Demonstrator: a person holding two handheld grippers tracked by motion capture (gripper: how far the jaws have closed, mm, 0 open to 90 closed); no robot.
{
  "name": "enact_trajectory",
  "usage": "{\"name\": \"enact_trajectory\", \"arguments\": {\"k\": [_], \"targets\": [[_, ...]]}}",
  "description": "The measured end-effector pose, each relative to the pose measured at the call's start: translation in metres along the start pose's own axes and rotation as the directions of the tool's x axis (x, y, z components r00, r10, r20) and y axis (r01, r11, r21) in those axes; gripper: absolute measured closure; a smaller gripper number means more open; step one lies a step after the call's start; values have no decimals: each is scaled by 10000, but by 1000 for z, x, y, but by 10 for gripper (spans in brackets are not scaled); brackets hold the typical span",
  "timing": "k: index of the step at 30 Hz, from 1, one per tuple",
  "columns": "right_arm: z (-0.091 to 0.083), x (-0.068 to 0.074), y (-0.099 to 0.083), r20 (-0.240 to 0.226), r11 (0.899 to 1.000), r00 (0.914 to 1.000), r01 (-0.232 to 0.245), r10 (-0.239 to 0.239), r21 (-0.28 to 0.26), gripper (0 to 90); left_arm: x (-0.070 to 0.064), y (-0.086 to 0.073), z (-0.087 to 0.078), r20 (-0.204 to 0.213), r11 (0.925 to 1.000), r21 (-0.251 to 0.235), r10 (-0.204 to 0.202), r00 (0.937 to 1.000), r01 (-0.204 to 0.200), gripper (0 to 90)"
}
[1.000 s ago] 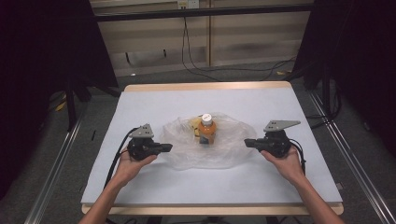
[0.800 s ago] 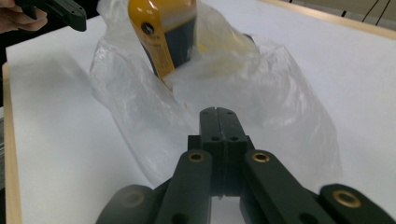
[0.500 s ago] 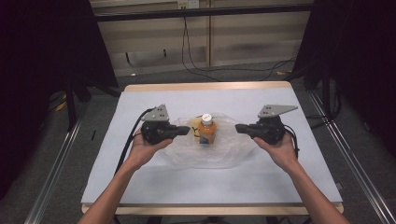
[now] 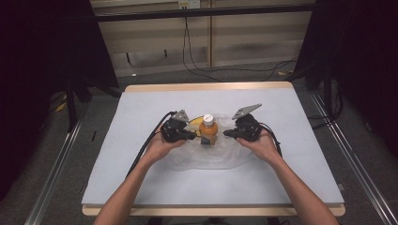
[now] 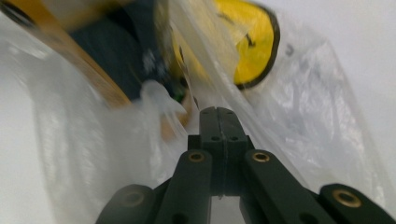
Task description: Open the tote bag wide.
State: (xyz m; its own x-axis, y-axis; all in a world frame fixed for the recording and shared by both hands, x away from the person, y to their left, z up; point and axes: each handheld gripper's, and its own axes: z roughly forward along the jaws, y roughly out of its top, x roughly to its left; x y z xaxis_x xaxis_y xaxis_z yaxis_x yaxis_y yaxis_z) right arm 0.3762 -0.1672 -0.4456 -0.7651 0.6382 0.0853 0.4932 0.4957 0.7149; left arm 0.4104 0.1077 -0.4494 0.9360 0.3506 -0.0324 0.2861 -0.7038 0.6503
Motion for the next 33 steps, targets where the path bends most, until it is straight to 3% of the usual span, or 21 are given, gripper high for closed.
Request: {"name": "enact_trajectory", "arguments": {"k": [4, 6, 8, 10, 12, 13, 14, 15, 16, 17, 19, 22, 24, 25, 26, 28, 29, 30, 33], "targets": [[11, 0, -4, -43, 9959, 9994, 351, -349, 837, 900, -5, -4, 13, -88, 9938, 996, 507, 9987, -496, 900], [15, 0, -6, -290, 9927, 9984, 506, -477, 1091, 900, -5, -6, 13, -229, 9836, 1598, 880, 9959, -833, 900], [17, -1, -8, -394, 9860, 9977, 615, -560, 1548, 900, -2, -9, 10, -440, 9826, 1690, 861, 9953, -776, 900], [20, -2, -12, -316, 9726, 9960, 880, -831, 2153, 900, 2, -12, 6, -595, 9812, 1835, 721, 9956, -601, 900], [17, -5, -13, -448, 9708, 9963, 817, -734, 2256, 900, 9, -16, 2, -676, 9795, 1950, 646, 9956, -503, 900], [16, -6, -13, -339, 9657, 9941, 1078, -1027, 2361, 900, 10, -17, 0, -798, 9773, 2071, 612, 9949, -435, 900], [14, -6, -13, -299, 9603, 9929, 1192, -1154, 2521, 900, 12, -17, -2, -862, 9696, 2349, 915, 9921, -690, 900], [14, -6, -13, -299, 9603, 9929, 1192, -1154, 2521, 900, 12, -17, -2, -862, 9696, 2349, 915, 9921, -690, 900], [10, -7, -13, -240, 9465, 9898, 1412, -1403, 2900, 900, 12, -18, -4, -1035, 9651, 2540, 923, 9903, -634, 900], [9, -8, -13, -245, 9414, 9879, 1534, -1531, 3003, 900, 11, -18, -5, -1211, 9487, 3006, 1398, 9828, -979, 900], [5, -10, -14, -235, 9261, 9846, 1711, -1734, 3361, 900, 10, -17, -6, -1354, 9275, 3522, 1832, 9737, -1255, 900], [-2, -14, -16, -202, 9037, 9803, 1891, -1965, 3841, 900, 13, -20, -10, -1342, 9252, 3601, 1786, 9747, -1199, 900], [-3, -15, -17, -195, 8997, 9791, 1937, -2023, 3913, 900, 14, -21, -11, -1277, 9262, 3580, 1740, 9764, -1183, 900], [-6, -15, -18, -218, 8870, 9751, 2100, -2207, 4112, 900, 14, -23, -12, -1265, 9288, 3520, 1695, 9774, -1155, 900], [-6, -14, -18, -195, 8818, 9736, 2146, -2276, 4199, 900, 15, -24, -13, -1267, 9273, 3535, 1778, 9759, -1231, 900], [-8, -14, -19, -259, 8717, 9701, 2286, -2415, 4335, 900, 15, -27, -17, -1041, 9332, 3426, 1521, 9829, -1082, 900], [-10, -14, -20, -256, 8705, 9710, 2246, -2377, 4379, 900, 15, -27, -17, -1041, 9332, 3426, 1521, 9829, -1082, 900], [-12, -14, -22, -312, 8736, 9724, 2216, -2312, 4333, 900, 14, -32, -20, -808, 9394, 3255, 1406, 9868, -1072, 900], [-17, -15, -27, -499, 8738, 9746, 2178, -2181, 4348, 900, 12, -36, -23, -852, 9458, 3064, 1395, 9865, -1073, 900]]}}
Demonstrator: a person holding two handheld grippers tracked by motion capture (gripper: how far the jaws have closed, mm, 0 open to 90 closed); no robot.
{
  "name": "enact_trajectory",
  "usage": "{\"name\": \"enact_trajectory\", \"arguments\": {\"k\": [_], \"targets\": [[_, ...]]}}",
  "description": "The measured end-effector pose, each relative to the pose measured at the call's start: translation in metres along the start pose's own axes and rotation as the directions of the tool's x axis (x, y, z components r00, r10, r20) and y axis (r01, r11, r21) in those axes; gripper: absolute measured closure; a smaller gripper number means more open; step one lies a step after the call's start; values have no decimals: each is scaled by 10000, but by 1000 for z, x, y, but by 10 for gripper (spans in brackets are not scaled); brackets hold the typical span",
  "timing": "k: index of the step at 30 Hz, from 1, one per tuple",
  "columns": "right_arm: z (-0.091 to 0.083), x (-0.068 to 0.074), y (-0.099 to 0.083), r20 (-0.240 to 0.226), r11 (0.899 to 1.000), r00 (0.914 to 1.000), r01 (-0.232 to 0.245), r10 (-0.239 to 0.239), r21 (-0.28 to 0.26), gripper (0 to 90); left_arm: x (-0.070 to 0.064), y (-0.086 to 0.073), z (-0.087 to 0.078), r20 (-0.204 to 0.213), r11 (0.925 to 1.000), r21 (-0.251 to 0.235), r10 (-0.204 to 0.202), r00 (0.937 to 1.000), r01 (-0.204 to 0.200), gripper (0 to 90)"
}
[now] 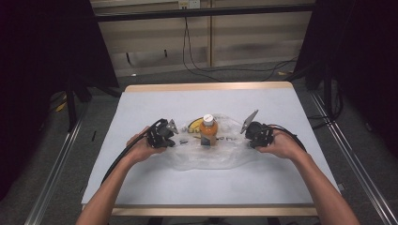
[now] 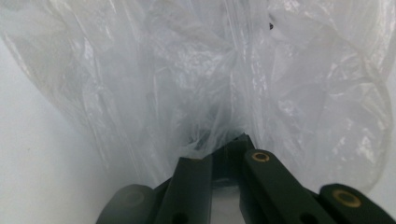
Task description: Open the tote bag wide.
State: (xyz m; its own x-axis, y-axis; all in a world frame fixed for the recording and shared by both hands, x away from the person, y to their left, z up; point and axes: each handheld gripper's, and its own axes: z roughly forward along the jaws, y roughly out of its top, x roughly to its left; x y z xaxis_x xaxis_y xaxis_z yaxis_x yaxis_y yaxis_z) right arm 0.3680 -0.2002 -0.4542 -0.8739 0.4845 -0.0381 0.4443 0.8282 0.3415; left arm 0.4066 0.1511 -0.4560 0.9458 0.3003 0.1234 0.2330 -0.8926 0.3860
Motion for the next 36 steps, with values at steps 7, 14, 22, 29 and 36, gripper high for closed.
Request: {"name": "enact_trajectory", "arguments": {"k": [7, 14, 22, 29, 36], "targets": [[-2, 3, -8, 2, 9996, 9999, -105, 105, -270, 900, 0, 2, 1, -266, 9999, 151, 70, 9996, -66, 900], [-1, 0, -15, -30, 9955, 9998, -216, 214, -927, 900, 9, 2, 2, -290, 9998, 200, -63, 9996, 69, 900], [-1, 0, -15, 19, 9951, 9999, -127, 130, -981, 900, 12, -1, 2, -688, 9999, 153, -64, 9976, 75, 900], [1, -1, -11, -148, 9853, 9989, -464, 445, -1647, 900, 17, -15, -4, 280, 9780, -1525, -1396, 9898, 1422, 900], [-16, -5, -8, -512, 9431, 9957, -896, 772, -3202, 900, 12, -11, -24, 715, 9454, -2902, -1333, 9885, 1485, 900]]}}
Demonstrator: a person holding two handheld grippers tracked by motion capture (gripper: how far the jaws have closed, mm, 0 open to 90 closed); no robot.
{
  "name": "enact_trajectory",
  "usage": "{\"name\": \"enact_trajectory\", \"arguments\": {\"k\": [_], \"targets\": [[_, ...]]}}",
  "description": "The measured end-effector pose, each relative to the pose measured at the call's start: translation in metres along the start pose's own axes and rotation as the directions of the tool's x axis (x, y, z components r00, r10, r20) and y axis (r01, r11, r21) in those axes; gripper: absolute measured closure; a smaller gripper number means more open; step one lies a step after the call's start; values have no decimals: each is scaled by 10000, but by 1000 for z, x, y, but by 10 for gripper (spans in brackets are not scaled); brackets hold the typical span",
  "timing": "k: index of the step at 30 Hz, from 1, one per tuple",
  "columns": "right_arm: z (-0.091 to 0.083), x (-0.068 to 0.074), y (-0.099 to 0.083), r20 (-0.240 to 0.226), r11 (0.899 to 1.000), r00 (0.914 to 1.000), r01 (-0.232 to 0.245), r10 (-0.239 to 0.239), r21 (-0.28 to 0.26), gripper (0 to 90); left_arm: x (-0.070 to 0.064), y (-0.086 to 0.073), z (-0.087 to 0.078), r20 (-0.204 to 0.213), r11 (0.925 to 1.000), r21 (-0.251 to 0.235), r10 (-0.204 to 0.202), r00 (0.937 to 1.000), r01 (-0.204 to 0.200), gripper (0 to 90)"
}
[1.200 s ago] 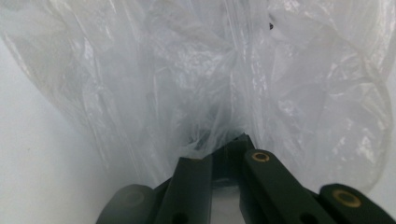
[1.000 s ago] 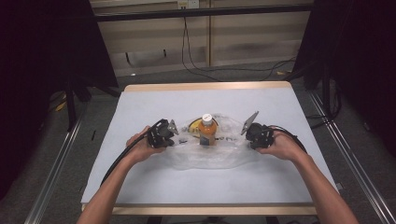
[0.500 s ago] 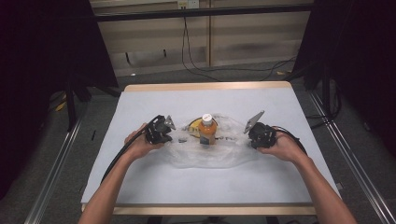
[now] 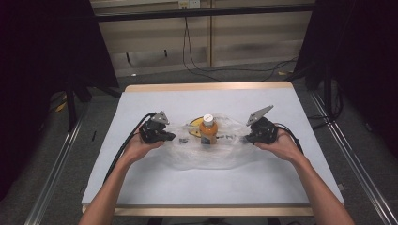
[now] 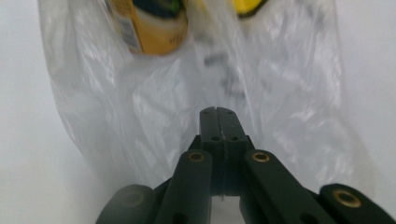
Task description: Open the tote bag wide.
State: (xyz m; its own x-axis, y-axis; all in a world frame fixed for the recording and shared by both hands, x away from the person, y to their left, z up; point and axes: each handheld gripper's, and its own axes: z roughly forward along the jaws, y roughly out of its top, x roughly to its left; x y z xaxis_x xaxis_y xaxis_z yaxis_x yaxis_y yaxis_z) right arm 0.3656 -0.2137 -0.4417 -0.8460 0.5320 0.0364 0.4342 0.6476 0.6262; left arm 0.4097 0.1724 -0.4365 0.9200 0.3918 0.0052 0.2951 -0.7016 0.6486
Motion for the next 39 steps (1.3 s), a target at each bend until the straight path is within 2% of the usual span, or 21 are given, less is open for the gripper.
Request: {"name": "enact_trajectory", "arguments": {"k": [2, 3, 4, 6, 9, 14, 17, 19, 20, 24, 25, 29, 31, 34, 36, 38, 39], "targets": [[-4, 1, 4, 5, 9995, 10000, -7, 7, -319, 900, -4, 3, -4, 12, 9996, -251, 98, 10000, -98, 900], [-6, 2, 5, -45, 9988, 10000, -9, 6, -482, 900, -5, 5, -6, 152, 9991, -404, 143, 9998, -137, 900], [-7, 3, 7, -33, 9983, 10000, 2, -4, -582, 900, -6, 7, -8, 62, 9987, -359, 376, 9993, -373, 900], [-10, 3, 11, 29, 9977, 10000, 58, -57, -680, 900, -11, 11, -11, 82, 9975, -677, 192, 9998, -186, 900], [-12, 3, 19, 5, 9964, 10000, 87, -87, -844, 900, -16, 21, -19, 146, 9959, -782, 478, 9988, -465, 900], [-13, 3, 37, 95, 9949, 9996, 270, -262, -974, 900, -25, 37, -28, 293, 9902, -1293, 568, 9980, -526, 900], [-12, 2, 51, 48, 9934, 9995, 305, -301, -1105, 900, -33, 45, -20, 356, 9915, -1118, 713, 9968, -669, 900], [-10, 1, 60, -53, 9927, 9995, 303, -312, -1165, 900, -38, 47, -7, 513, 9942, -734, 821, 9953, -782, 900], [-8, 1, 65, -16, 9923, 9994, 334, -339, -1189, 900, -40, 46, 1, 604, 9956, -638, 720, 9956, -681, 900], [8, 1, 76, -618, 9975, 9971, 407, -443, -581, 900, -45, 39, 27, 928, 9987, -200, 476, 9945, -459, 900], [14, 1, 77, -804, 9985, 9957, 424, -451, -357, 900, -47, 38, 32, 878, 9986, -74, 521, 9948, -517, 900], [41, 1, 78, -1128, 9972, 9932, 361, -286, 656, 900, -53, 33, 44, 1116, 9979, 363, 497, 9925, -541, 900], [54, -2, 75, -1245, 9948, 9921, 256, -132, 983, 900, -57, 30, 47, 1211, 9962, 502, 648, 9905, -713, 900], [72, -7, 72, -1383, 9915, 9904, 106, 75, 1296, 900, -63, 25, 50, 1473, 9940, 594, 818, 9857, -913, 900], [82, -11, 72, -1388, 9919, 9901, -37, 215, 1273, 900, -68, 20, 52, 1552, 9926, 698, 879, 9840, -997, 900], [91, -16, 74, -1236, 9918, 9919, -137, 296, 1273, 900, -75, 16, 53, 1531, 9894, 759, 1111, 9819, -1237, 900], [95, -20, 75, -1331, 9934, 9904, -216, 366, 1123, 900, -77, 15, 51, 1728, 9891, 797, 1083, 9790, -1235, 900]]}}
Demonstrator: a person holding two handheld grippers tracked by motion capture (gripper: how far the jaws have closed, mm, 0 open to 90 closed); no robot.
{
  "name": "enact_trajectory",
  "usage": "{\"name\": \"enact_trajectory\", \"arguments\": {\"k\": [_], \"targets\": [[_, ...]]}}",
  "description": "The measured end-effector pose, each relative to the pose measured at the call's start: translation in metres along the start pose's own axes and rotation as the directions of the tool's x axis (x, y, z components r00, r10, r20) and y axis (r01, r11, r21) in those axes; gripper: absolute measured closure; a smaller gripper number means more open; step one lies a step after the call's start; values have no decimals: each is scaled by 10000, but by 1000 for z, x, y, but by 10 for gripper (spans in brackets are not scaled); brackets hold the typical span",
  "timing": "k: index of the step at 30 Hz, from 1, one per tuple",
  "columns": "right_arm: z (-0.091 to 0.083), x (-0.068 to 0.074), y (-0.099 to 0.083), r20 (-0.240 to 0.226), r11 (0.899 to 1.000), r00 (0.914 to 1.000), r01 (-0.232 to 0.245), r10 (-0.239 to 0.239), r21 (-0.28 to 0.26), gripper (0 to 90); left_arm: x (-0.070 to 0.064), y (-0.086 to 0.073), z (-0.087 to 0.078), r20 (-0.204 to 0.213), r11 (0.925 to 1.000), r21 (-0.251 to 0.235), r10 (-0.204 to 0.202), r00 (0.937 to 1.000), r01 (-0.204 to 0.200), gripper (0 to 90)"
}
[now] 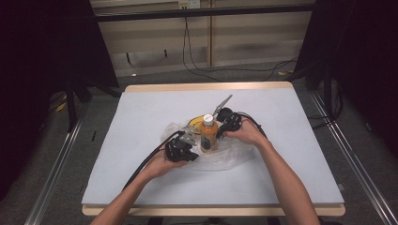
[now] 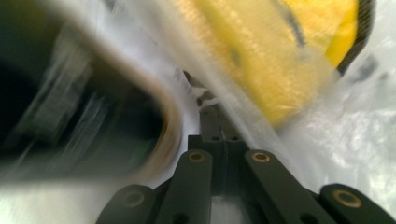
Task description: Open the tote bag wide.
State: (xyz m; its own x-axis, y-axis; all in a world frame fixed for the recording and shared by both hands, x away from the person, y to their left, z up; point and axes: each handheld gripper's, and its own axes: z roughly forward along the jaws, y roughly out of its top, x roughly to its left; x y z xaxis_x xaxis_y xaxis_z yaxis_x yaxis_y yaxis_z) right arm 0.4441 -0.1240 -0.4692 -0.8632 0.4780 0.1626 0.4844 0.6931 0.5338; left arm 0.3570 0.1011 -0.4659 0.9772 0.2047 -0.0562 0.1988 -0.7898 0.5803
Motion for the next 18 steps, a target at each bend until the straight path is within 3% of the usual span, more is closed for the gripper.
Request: {"name": "enact_trajectory", "arguments": {"k": [2, 3, 5, 6, 7, 10, 15, 16, 18], "targets": [[4, -6, 6, 213, 9997, 9996, -197, 201, -167, 900, -4, -4, -2, 73, 10000, -19, 76, 9999, -76, 900], [5, -7, 8, 285, 9995, 9993, -226, 232, -209, 900, -5, -5, -3, 359, 9999, 37, 107, 9993, -109, 900], [7, -13, 13, 495, 9988, 9979, -400, 412, -266, 900, -10, -8, -5, 253, 9995, -43, 304, 9992, -303, 900], [9, -16, 16, 674, 9984, 9965, -484, 504, -306, 900, -11, -9, -5, 523, 9995, -30, 307, 9982, -306, 900], [10, -19, 17, 710, 9979, 9959, -529, 554, -369, 900, -15, -11, -4, 485, 9992, -271, 304, 9984, -291, 900], [11, -28, 22, 1111, 9960, 9904, -777, 823, -451, 900, -27, -12, -5, 710, 9982, -228, 566, 9959, -552, 900], [11, -40, 24, 1500, 9904, 9800, -1227, 1310, -636, 900, -57, -14, -6, 1048, 9911, -204, 1328, 9856, -1313, 900], [11, -41, 24, 1635, 9893, 9767, -1298, 1392, -668, 900, -62, -14, -9, 1048, 9889, 60, 1471, 9835, -1485, 900], [11, -45, 24, 1747, 9870, 9725, -1431, 1540, -733, 900, -69, -17, -9, 1137, 9877, -41, 1558, 9812, -1563, 900]]}}
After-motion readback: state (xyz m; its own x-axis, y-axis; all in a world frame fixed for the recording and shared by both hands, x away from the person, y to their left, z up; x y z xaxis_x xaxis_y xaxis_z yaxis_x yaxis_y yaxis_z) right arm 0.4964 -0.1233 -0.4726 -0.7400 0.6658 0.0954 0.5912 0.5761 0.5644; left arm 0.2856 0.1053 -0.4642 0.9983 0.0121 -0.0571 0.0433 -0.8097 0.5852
